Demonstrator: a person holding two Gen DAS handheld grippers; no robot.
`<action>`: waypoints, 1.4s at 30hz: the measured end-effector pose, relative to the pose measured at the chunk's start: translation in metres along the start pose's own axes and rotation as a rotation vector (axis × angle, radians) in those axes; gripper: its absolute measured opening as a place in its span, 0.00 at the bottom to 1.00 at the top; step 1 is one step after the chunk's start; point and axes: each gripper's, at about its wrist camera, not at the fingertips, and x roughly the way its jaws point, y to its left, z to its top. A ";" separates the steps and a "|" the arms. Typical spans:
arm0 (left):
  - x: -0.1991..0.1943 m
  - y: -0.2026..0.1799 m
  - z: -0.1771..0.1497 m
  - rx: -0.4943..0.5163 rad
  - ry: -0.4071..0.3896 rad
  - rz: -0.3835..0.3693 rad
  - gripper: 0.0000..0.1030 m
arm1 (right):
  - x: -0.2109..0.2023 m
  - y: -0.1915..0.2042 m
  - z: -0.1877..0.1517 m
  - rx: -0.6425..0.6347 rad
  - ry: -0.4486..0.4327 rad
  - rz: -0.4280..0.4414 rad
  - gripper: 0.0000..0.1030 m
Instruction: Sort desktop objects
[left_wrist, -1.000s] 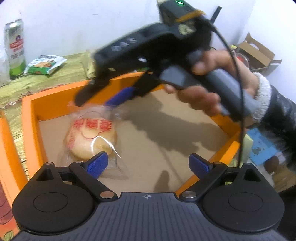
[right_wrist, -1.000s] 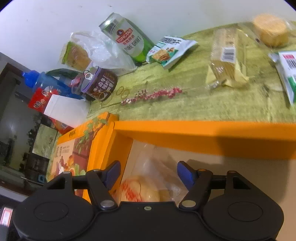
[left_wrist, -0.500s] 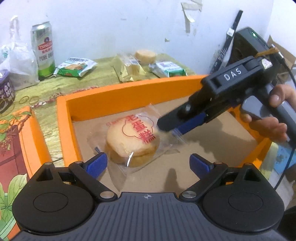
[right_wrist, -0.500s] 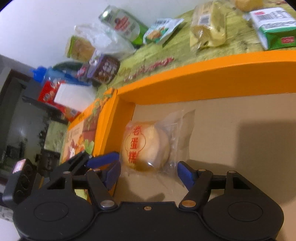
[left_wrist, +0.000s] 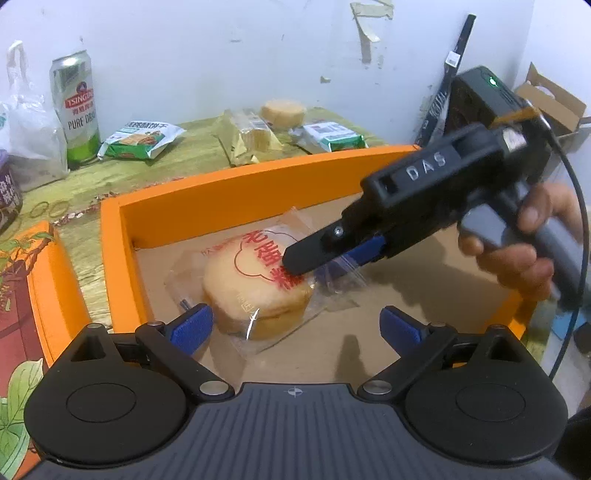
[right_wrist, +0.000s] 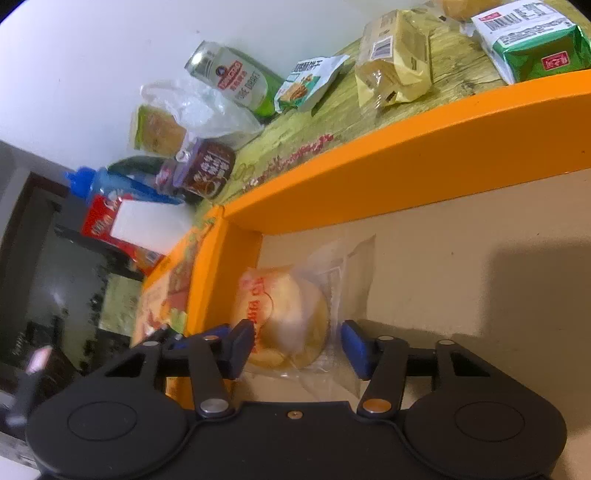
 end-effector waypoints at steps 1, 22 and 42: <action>0.000 0.001 0.001 -0.007 0.001 -0.004 0.95 | 0.001 0.001 -0.001 -0.008 -0.007 -0.002 0.48; 0.024 0.014 0.028 -0.084 0.042 -0.006 0.99 | 0.008 0.002 0.012 0.091 -0.086 -0.055 0.45; 0.023 0.026 0.032 -0.136 -0.004 0.019 0.99 | 0.011 -0.005 0.015 0.149 -0.091 -0.015 0.51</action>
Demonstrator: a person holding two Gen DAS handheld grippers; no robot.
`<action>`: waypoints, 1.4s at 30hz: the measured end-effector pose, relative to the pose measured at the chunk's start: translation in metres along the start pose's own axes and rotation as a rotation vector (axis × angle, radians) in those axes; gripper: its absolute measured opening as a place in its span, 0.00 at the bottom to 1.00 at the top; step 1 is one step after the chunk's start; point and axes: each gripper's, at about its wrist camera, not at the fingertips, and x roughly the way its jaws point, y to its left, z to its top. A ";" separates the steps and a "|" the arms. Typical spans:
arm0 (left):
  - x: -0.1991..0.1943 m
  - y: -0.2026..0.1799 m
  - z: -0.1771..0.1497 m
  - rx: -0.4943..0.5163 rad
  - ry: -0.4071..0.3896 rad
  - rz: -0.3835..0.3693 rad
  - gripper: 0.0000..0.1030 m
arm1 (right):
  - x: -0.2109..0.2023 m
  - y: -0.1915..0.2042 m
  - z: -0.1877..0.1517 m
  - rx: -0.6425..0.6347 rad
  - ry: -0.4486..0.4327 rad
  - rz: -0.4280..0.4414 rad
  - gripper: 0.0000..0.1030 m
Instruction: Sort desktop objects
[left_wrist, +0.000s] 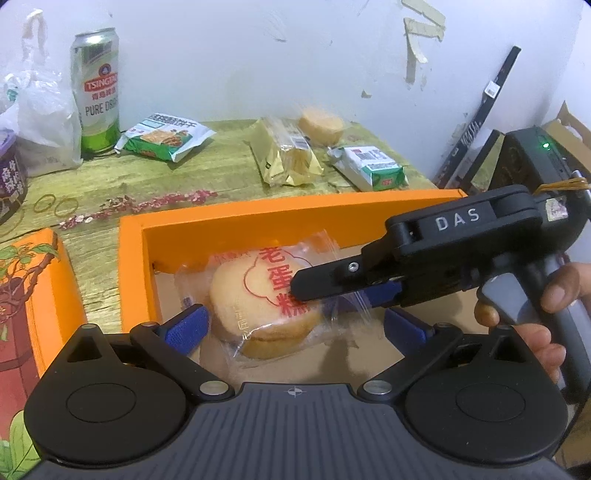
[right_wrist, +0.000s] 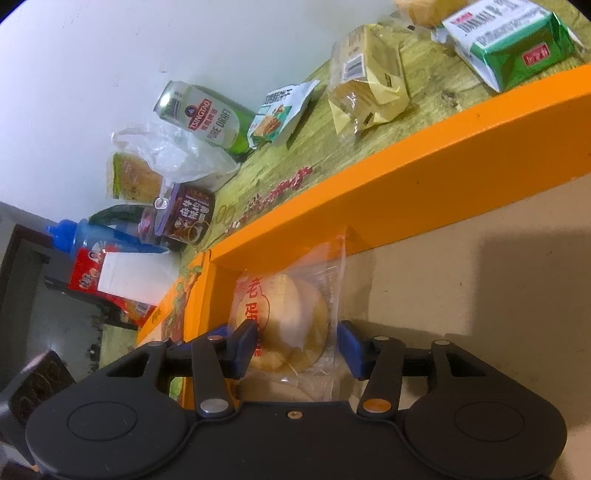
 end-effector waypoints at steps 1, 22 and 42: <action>-0.003 0.001 0.000 -0.002 -0.008 0.001 0.99 | -0.001 0.000 0.000 0.005 0.003 0.003 0.54; -0.063 0.012 -0.054 -0.091 -0.141 0.103 1.00 | -0.195 -0.038 -0.041 -0.143 -0.547 -0.282 0.83; -0.073 0.001 -0.081 -0.135 -0.184 0.109 1.00 | -0.180 -0.082 -0.062 -0.071 -0.452 -0.296 0.86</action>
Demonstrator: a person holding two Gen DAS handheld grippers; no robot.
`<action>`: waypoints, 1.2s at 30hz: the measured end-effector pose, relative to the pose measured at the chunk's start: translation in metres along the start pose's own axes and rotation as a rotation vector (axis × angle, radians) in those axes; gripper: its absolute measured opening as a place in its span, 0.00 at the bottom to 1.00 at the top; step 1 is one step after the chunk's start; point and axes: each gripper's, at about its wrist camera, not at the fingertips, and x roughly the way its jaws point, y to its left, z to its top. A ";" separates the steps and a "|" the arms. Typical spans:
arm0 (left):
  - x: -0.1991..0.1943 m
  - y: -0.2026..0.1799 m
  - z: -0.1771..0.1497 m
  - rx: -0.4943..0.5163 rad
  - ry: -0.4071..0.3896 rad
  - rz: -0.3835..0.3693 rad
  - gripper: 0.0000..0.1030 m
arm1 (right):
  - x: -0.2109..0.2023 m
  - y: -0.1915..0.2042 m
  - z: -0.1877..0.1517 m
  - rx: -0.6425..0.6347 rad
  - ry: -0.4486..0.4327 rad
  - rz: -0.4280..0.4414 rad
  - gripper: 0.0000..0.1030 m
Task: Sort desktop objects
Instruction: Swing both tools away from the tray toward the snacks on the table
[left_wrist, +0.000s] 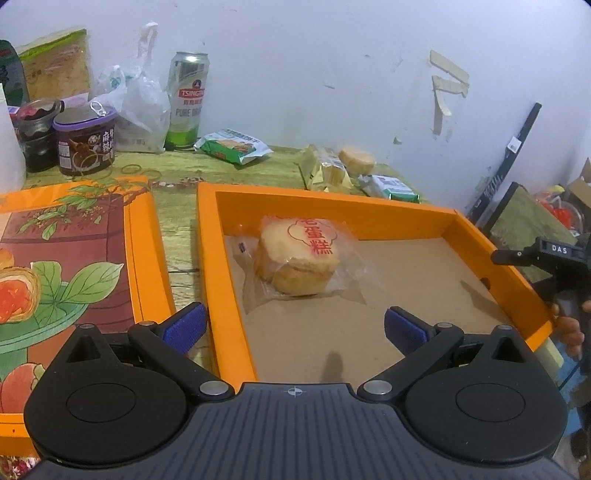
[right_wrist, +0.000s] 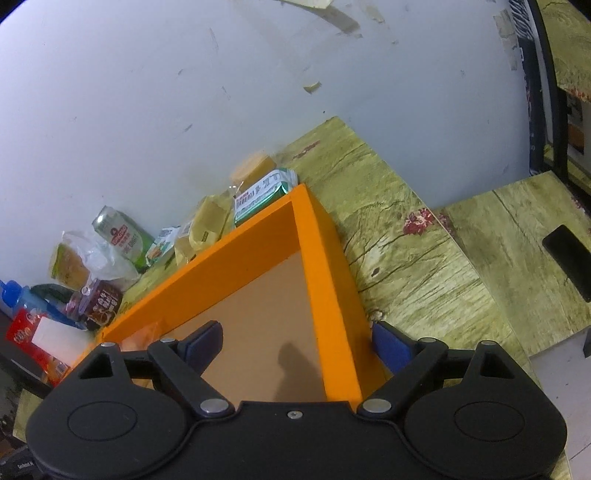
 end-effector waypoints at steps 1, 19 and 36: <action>0.000 0.000 -0.001 0.001 -0.001 0.001 1.00 | -0.001 0.001 -0.002 -0.004 0.000 -0.004 0.86; -0.019 0.010 -0.009 -0.027 -0.048 -0.004 1.00 | -0.016 -0.005 -0.003 0.033 -0.037 -0.042 0.85; -0.083 -0.060 0.176 0.196 -0.298 -0.080 1.00 | -0.121 0.153 0.119 -0.330 -0.203 0.141 0.92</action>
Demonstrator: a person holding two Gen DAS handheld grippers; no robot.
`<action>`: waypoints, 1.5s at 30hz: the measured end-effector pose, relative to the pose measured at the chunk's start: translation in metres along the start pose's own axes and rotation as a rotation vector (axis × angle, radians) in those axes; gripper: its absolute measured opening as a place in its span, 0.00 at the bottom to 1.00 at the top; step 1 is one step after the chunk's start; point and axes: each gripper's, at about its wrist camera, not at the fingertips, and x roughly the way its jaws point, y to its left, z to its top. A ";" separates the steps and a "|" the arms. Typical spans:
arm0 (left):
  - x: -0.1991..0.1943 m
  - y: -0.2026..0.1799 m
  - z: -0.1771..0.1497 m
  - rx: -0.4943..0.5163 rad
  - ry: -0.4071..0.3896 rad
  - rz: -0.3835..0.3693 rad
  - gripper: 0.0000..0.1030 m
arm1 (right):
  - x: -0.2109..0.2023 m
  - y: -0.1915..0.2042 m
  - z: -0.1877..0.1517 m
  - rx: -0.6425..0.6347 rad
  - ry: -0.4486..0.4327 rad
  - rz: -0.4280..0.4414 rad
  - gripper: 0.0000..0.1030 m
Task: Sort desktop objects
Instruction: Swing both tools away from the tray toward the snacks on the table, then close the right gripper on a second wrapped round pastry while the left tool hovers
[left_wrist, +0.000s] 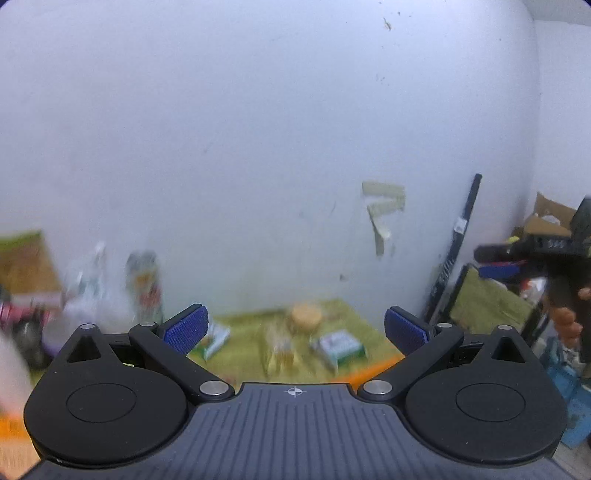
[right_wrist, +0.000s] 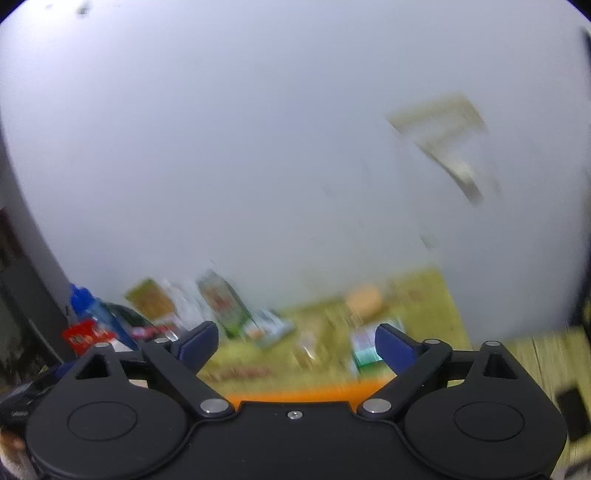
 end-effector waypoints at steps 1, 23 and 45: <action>0.015 -0.004 0.007 0.005 -0.003 0.021 1.00 | 0.005 0.007 0.015 -0.027 -0.012 -0.003 0.92; 0.352 -0.008 -0.063 -0.288 0.347 -0.127 0.95 | 0.323 -0.140 0.070 0.273 0.384 -0.145 0.89; 0.406 -0.021 -0.093 -0.146 0.420 -0.155 0.77 | 0.393 -0.196 0.020 0.369 0.486 -0.148 0.71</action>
